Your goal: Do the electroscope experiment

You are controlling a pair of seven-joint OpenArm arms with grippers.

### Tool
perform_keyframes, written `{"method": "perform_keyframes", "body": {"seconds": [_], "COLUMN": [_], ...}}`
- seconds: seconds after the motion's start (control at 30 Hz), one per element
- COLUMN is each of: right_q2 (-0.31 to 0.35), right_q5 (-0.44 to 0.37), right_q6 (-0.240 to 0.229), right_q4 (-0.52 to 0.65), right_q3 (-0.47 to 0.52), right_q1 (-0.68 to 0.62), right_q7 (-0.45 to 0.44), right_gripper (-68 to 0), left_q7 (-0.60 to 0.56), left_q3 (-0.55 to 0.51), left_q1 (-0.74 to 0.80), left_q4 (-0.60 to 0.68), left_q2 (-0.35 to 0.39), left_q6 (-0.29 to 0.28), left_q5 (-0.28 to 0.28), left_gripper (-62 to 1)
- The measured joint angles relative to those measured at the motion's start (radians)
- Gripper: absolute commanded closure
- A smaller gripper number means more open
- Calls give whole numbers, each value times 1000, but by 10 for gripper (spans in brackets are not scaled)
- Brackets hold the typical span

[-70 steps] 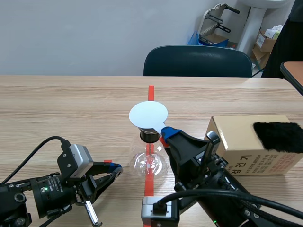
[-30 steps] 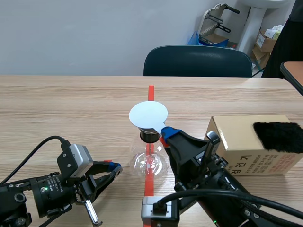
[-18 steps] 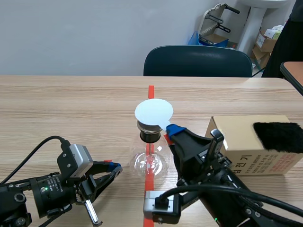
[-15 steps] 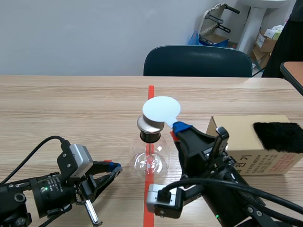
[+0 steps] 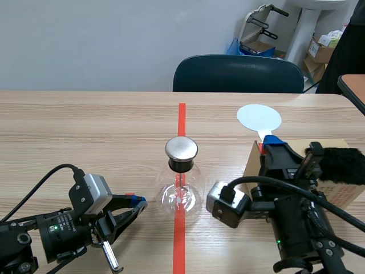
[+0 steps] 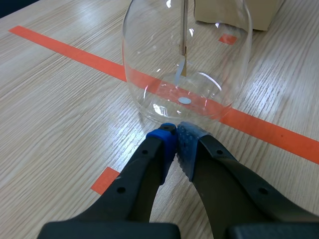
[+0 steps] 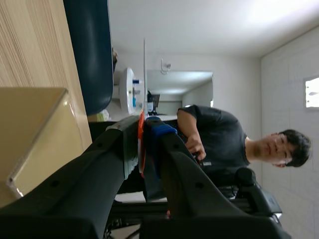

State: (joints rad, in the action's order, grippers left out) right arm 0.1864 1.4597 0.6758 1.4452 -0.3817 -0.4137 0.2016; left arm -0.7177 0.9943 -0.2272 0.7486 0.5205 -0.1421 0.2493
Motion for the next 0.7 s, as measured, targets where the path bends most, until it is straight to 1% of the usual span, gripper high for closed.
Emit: {"method": "perform_keyframes", "body": {"seconds": [0.17,0.4,0.5,0.7], "right_q2": [0,0,0,0], "right_q5": [0,0,0,0], "right_q6": [0,0,0,0], "right_q4": [0,0,0,0], "right_q3": [0,0,0,0], "right_q1": [0,0,0,0], "right_q7": [71,86,39,-129], "right_gripper": [-17,-17,-17,-17], "left_q7": [0,0,0,0], "left_q3": [0,0,0,0], "left_q1": [0,0,0,0], "left_q4": [0,0,0,0], "left_q2": [0,0,0,0], "left_q6": [0,0,0,0], "left_q5": [0,0,0,0], "left_gripper": [-42,-42,-42,-42]}}
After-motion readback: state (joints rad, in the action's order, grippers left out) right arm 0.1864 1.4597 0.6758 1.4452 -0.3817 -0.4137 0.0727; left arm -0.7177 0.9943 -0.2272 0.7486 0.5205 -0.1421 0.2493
